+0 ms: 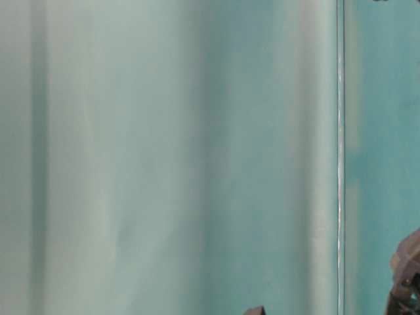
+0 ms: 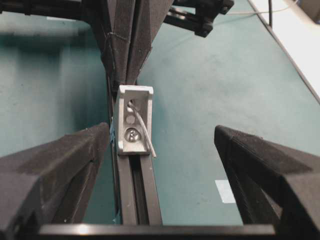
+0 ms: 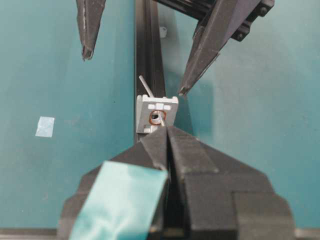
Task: Insert the wire into the hole on the right side and pull it with the left arm.
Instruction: 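Push the wire tip through the bracket hole toward the left gripper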
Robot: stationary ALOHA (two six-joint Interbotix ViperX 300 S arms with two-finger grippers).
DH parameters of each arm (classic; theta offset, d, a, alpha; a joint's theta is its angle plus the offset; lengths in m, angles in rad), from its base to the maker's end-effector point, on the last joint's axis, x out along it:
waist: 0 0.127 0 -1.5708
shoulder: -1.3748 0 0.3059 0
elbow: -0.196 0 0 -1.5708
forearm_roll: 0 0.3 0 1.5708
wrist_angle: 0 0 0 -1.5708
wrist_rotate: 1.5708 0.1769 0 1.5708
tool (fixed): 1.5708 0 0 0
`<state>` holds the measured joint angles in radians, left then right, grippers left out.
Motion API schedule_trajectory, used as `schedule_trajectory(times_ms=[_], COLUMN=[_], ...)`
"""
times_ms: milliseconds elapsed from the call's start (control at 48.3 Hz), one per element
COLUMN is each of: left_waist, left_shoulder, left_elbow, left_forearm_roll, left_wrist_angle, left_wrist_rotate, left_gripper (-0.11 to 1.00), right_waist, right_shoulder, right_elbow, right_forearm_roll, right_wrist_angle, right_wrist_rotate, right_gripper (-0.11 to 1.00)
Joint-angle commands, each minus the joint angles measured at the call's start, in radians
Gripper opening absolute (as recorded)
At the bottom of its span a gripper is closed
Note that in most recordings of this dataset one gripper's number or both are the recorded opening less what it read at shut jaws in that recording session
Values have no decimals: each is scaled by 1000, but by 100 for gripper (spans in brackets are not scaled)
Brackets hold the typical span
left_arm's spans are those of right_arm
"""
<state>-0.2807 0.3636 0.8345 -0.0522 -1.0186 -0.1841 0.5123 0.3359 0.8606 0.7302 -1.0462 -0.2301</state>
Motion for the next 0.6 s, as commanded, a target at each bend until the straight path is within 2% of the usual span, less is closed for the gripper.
schedule_trajectory(times_ms=[0, 580], left_waist=[-3, -2], left_shoulder=[-14, -14], left_elbow=[-20, -32], left_forearm_roll=[0, 0], left_wrist_angle=[9, 32], left_wrist_rotate=[2, -2], left_gripper=[71, 70], right_waist=[-6, -6], right_shoulder=[-15, 3], right_elbow=[-14, -38], right_forearm_roll=[0, 0], right_wrist_angle=[-12, -14], right_wrist_rotate=[0, 0], right_gripper=[3, 3])
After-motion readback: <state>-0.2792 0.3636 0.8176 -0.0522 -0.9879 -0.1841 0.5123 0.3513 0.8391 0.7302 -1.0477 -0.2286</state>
